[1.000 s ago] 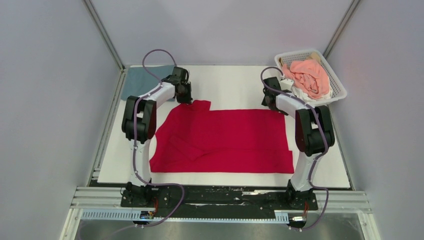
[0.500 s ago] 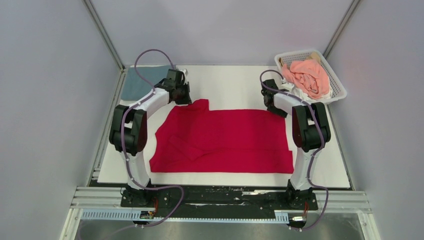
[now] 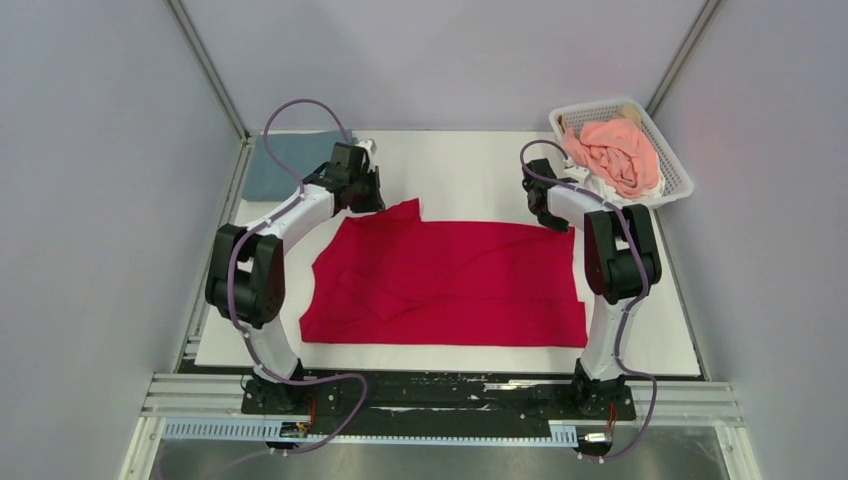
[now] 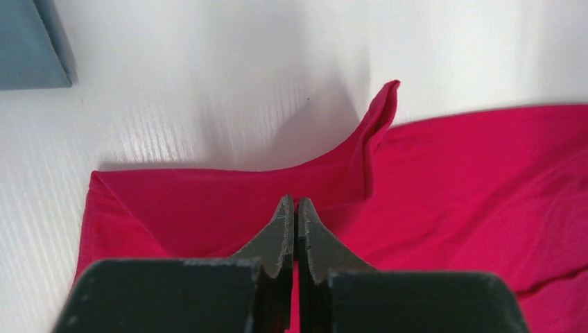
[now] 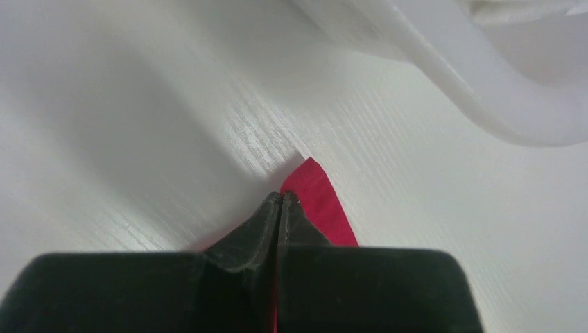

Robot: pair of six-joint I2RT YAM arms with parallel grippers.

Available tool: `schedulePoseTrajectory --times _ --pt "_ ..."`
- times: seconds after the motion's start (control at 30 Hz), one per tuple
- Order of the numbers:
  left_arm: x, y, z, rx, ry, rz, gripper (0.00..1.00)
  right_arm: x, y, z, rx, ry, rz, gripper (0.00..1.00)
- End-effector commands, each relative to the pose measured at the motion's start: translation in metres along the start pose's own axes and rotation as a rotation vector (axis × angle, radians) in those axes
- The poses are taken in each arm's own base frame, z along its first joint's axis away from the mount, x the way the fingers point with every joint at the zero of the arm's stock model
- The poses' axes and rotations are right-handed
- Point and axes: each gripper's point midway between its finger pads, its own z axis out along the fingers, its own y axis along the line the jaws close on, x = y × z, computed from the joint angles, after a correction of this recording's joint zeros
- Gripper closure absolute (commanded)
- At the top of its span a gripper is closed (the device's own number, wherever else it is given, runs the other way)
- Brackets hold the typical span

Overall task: Fold and stack the t-shirts
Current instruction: Fold the other side of the tshirt into a rectangle

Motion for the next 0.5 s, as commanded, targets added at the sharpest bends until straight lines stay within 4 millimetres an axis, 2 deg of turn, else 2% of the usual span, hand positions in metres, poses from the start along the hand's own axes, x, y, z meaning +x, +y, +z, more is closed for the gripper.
schedulePoseTrajectory --times 0.0,0.2,0.37,0.47 --pt "-0.018 -0.011 -0.027 0.02 -0.092 -0.002 1.0 -0.021 0.001 -0.015 -0.033 -0.049 0.042 1.0" --pt "-0.012 -0.007 -0.054 -0.006 -0.138 -0.019 1.0 -0.029 0.007 -0.055 -0.181 -0.116 0.045 1.0" --pt "0.01 -0.002 -0.072 -0.017 -0.143 -0.045 1.0 -0.025 -0.006 -0.077 -0.222 -0.146 0.043 1.0" --pt "0.022 -0.006 -0.087 -0.007 -0.152 -0.058 1.0 -0.018 -0.011 -0.087 -0.249 -0.148 0.029 1.0"
